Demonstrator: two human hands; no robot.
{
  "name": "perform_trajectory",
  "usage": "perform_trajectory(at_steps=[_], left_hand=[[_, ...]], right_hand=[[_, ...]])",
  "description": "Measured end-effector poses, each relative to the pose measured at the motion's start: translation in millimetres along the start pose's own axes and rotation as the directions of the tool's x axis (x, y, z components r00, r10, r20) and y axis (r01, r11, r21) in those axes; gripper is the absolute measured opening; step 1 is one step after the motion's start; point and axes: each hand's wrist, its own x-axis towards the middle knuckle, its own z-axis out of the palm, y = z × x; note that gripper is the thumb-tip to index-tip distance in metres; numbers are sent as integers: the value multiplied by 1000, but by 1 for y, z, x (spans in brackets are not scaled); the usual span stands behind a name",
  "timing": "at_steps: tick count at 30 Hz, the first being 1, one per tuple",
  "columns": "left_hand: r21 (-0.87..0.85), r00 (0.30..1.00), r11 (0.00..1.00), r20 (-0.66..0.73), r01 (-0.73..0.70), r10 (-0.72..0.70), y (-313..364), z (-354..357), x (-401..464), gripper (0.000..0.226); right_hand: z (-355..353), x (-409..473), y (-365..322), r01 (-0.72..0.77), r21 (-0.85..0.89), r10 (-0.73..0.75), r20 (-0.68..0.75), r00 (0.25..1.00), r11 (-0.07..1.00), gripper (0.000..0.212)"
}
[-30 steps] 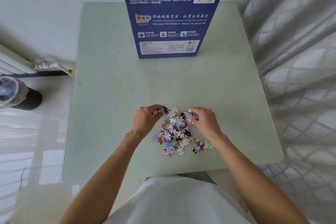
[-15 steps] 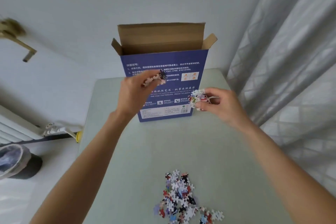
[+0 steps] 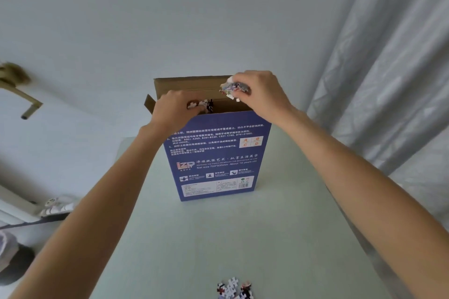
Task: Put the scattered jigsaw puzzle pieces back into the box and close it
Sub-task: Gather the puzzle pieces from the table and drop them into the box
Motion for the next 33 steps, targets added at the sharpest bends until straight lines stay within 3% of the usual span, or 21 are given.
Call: perform_trajectory(at_steps=[3, 5, 15, 21, 27, 33], left_hand=[[-69, 993, 997, 113, 39, -31, -8, -5, 5, 22], [-110, 994, 993, 109, 40, -28, -11, -8, 4, 21], [-102, 995, 991, -60, -84, 78, -13, -13, -28, 9], [-68, 991, 992, -93, -103, 96, -14, -13, -30, 10], [-10, 980, 988, -133, -152, 149, -13, -12, -36, 13], [15, 974, 986, -153, -169, 169, -18, -6, -36, 14]], right_hand=[[10, 10, -3, 161, -108, -150, 106, 983, 981, 22], [17, 13, -2, 190, -132, -167, 170, 971, 973, 23], [34, 22, -2, 50, -92, -21, 293, 956, 994, 24], [38, 18, -9, 23, -66, -5, 261, 965, 998, 21], [43, 10, -7, -1, -38, 6, 144, 990, 999, 20], [41, 7, -7, 51, 24, -53, 94, 994, 998, 19]])
